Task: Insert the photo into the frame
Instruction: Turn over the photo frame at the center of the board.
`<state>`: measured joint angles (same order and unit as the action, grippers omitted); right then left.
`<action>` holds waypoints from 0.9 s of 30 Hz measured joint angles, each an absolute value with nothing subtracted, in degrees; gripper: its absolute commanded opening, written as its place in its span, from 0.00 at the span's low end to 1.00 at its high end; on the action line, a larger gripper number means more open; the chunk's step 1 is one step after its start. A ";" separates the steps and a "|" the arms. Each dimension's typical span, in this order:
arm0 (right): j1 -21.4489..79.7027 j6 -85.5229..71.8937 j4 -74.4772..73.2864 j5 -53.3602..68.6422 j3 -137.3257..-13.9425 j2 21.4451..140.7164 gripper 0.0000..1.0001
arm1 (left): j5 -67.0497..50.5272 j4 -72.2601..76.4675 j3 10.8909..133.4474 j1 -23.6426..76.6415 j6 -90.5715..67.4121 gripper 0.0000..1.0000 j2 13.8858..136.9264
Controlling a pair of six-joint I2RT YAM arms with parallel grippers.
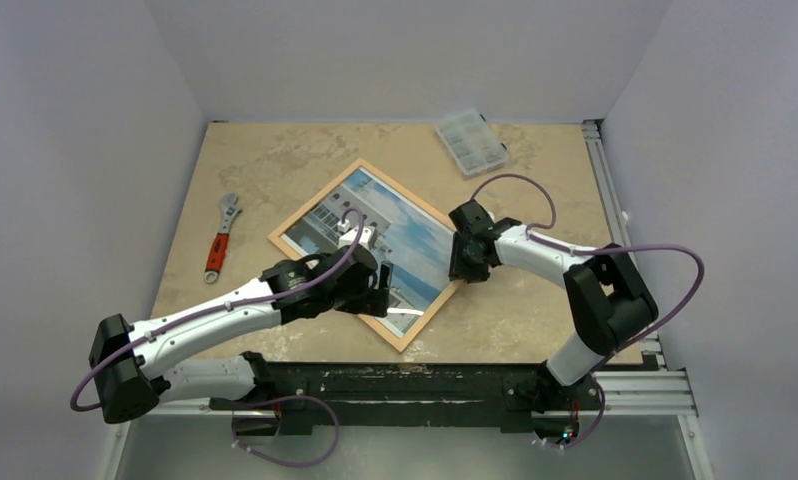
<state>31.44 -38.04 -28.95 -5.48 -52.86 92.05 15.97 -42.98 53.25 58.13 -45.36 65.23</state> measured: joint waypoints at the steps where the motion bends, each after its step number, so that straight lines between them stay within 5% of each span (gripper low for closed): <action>1: 31.42 -38.00 -29.58 -6.26 -53.56 92.71 0.21 | 15.97 -42.98 53.08 58.13 -45.36 1.00 65.10; 6: 29.50 -38.72 -29.43 -11.90 -57.25 95.29 0.07 | 15.79 -43.20 51.64 58.13 -45.41 0.99 63.70; 11: 23.24 -32.97 -30.24 -12.56 -57.80 95.42 0.10 | 15.81 -43.94 50.30 57.91 -45.43 1.00 62.24; 14: 19.09 -28.86 -32.08 -10.52 -58.52 95.44 0.44 | 15.75 -43.75 49.56 57.52 -45.43 1.00 62.11; 16: 17.34 -27.35 -33.43 -10.37 -59.44 95.37 0.57 | 15.53 -43.51 49.01 57.21 -45.45 1.00 62.13; 27: 16.67 -24.93 -33.85 -3.55 -56.95 88.29 0.63 | 10.96 -40.12 46.00 48.49 -44.71 1.00 63.09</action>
